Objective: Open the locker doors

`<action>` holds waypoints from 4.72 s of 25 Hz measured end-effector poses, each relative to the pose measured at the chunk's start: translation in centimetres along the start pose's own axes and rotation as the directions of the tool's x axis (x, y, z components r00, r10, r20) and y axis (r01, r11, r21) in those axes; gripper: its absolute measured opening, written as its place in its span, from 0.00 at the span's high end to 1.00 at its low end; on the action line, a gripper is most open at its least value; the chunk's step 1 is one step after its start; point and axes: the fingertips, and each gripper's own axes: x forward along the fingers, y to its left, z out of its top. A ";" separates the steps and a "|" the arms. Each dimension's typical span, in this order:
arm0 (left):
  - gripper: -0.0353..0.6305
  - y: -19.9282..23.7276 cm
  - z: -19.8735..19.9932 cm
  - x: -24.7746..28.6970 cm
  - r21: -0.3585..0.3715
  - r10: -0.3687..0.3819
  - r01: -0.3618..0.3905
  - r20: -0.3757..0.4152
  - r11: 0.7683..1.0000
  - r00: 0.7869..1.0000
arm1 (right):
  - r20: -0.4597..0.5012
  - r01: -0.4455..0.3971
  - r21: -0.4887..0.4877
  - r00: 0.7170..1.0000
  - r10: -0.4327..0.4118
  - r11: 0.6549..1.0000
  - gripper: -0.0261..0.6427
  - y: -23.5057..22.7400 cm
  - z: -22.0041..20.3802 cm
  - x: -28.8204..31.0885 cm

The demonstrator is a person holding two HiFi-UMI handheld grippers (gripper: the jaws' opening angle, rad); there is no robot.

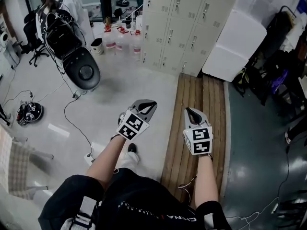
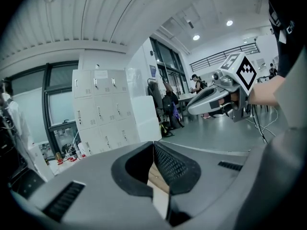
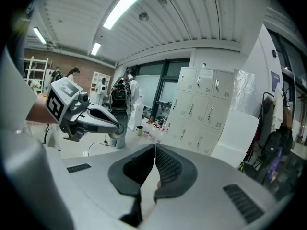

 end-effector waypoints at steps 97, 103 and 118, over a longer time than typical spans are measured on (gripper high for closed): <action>0.92 69.6 1.4 60.4 0.019 -0.154 0.153 0.040 0.988 0.987 | -0.077 0.122 0.076 0.990 -0.116 0.990 0.91 -37.5 21.3 81.3; 0.92 70.2 1.7 61.9 -0.002 -0.124 0.124 0.039 0.992 0.991 | -0.064 0.088 0.040 0.994 -0.085 0.995 0.91 -38.9 22.3 83.1; 0.92 69.5 5.7 66.3 0.009 -0.032 0.032 0.024 0.999 0.999 | 0.027 0.014 -0.028 1.000 -0.014 0.999 0.91 -45.1 24.6 83.2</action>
